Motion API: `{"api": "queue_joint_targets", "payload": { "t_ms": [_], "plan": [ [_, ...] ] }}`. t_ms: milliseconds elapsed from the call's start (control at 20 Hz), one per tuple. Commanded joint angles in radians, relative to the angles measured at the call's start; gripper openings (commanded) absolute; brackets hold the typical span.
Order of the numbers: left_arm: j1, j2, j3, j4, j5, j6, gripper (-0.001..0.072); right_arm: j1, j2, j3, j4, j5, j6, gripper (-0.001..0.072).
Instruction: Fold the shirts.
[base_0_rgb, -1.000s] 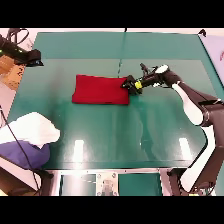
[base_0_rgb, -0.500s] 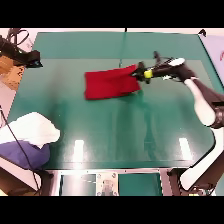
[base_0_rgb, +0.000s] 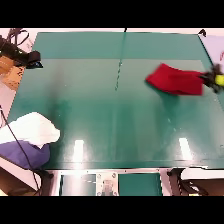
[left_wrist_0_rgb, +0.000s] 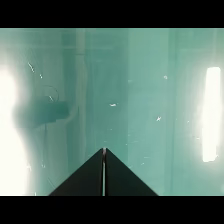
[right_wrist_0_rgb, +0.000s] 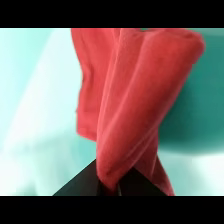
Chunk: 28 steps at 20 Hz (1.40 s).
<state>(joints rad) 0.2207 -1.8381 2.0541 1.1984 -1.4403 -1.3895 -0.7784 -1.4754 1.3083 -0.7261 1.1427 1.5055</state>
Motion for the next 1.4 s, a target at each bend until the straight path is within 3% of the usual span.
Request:
{"api": "queue_joint_targets", "payload": {
  "t_ms": [0,200,450,500,600,650,700,750,900,1050,1150,1350],
  "plan": [
    [0.0,0.0,0.0,-0.001,0.001,0.001,0.0031,-0.349,0.183,-0.218,-0.064,-0.032,-0.048,0.0012],
    [0.0,0.0,0.0,-0.003,0.0,0.001,0.0032,-0.684,0.264,-0.417,-0.065,-0.032,-0.139,0.0013],
    [0.0,0.0,0.0,-0.011,-0.004,0.001,0.0031,-0.791,0.263,-0.633,-0.064,-0.121,-0.209,0.0015],
    [0.0,0.0,0.0,-0.018,-0.011,0.001,0.0032,-0.791,0.263,-0.646,-0.064,-0.121,-0.208,0.0053],
    [0.0,0.0,0.0,-0.021,-0.03,0.002,0.0032,-0.792,0.263,-0.633,-0.066,-0.084,-0.208,0.0454],
    [0.0,0.0,0.0,-0.021,-0.037,0.002,0.0032,-0.794,0.263,-0.602,-0.094,-0.048,-0.198,0.0465],
    [0.0,0.0,0.0,-0.022,-0.043,0.002,0.0032,-0.798,0.263,-0.553,-0.149,-0.004,-0.159,0.0426],
    [0.0,0.0,0.0,-0.022,-0.045,0.002,0.0031,-0.798,0.263,-0.485,-0.23,0.05,-0.104,0.0307],
    [0.0,0.001,0.0,-0.036,-0.028,0.002,0.0031,-0.785,0.264,-0.287,-0.416,0.207,0.08,0.0299],
    [0.0,0.022,0.001,-0.082,-0.005,0.002,0.0031,-0.715,0.264,-0.148,-0.467,0.329,0.208,0.0244],
    [0.0,0.054,0.001,-0.107,0.008,0.002,0.003,-0.603,0.267,-0.093,-0.453,0.324,0.219,0.0038],
    [0.0,0.135,-0.025,-0.111,-0.049,-0.003,0.0031,-0.254,0.27,-0.058,-0.4,0.215,0.157,0.0014]
  ]
}}
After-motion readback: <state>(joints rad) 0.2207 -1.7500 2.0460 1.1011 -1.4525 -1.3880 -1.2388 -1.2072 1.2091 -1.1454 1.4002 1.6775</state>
